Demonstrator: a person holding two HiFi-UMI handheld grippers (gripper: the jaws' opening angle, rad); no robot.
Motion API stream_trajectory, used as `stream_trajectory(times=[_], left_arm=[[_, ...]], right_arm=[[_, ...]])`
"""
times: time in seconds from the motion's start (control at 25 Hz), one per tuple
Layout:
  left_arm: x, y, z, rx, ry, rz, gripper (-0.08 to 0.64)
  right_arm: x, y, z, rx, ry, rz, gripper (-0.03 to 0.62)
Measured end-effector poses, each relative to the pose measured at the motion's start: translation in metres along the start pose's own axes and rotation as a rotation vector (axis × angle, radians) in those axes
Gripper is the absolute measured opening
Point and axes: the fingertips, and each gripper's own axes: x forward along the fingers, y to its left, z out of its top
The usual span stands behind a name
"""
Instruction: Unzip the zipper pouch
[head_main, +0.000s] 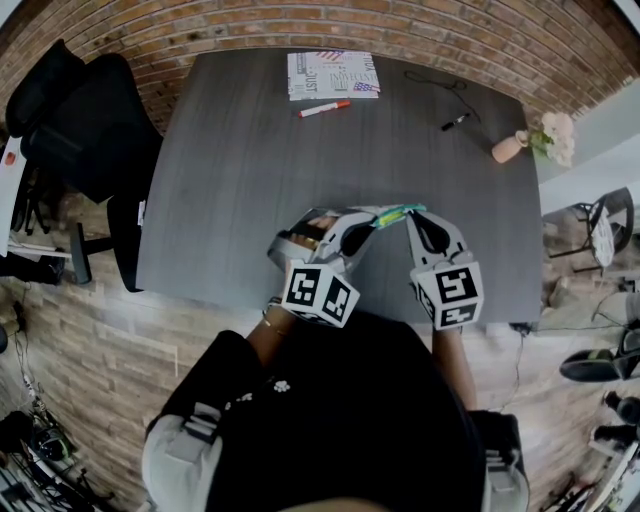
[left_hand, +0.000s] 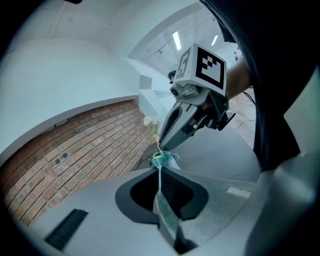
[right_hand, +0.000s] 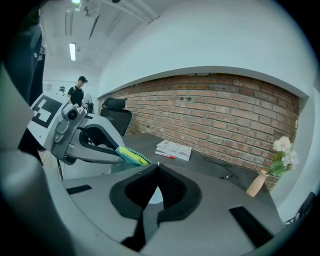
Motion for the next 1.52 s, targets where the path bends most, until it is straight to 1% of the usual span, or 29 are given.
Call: stream_trajectory(times=[0.08, 0.24, 0.44, 0.6, 0.72, 0.84, 0.96, 1.08, 1.24, 1.52], left_arm=[[0.001, 0.000, 0.001, 0.002, 0.002, 0.000, 0.009], [0.000, 0.000, 0.002, 0.002, -0.005, -0.004, 0.009], [0.000, -0.001, 0.004, 0.002, -0.006, -0.005, 0.009], [-0.003, -0.002, 0.005, -0.008, -0.010, -0.004, 0.009], [-0.003, -0.004, 0.006, -0.002, -0.010, -0.009, 0.009], [-0.002, -0.005, 0.008, -0.002, -0.018, -0.016, 0.009], [0.000, -0.007, 0.010, -0.008, -0.026, -0.021, 0.009], [0.001, -0.009, 0.012, -0.004, -0.030, -0.028, 0.009], [0.003, -0.012, 0.016, 0.004, -0.031, -0.038, 0.009], [0.003, -0.012, 0.016, -0.014, -0.038, -0.040, 0.009]], right_arm=[[0.000, -0.002, 0.001, 0.001, 0.008, -0.009, 0.000], [0.001, -0.006, 0.000, -0.016, -0.017, -0.011, 0.000], [-0.003, -0.012, -0.005, 0.005, 0.017, -0.036, 0.000], [-0.003, -0.014, -0.007, -0.006, 0.002, -0.039, 0.000], [-0.005, -0.015, -0.011, 0.007, 0.013, -0.054, 0.000], [-0.006, -0.020, -0.012, 0.000, -0.006, -0.058, 0.000], [-0.010, -0.024, -0.015, 0.014, 0.023, -0.080, 0.000], [-0.012, -0.028, -0.016, 0.016, 0.007, -0.081, 0.000], [-0.015, -0.030, -0.019, 0.021, 0.018, -0.092, 0.000], [-0.017, -0.037, -0.023, 0.019, 0.015, -0.104, 0.000]])
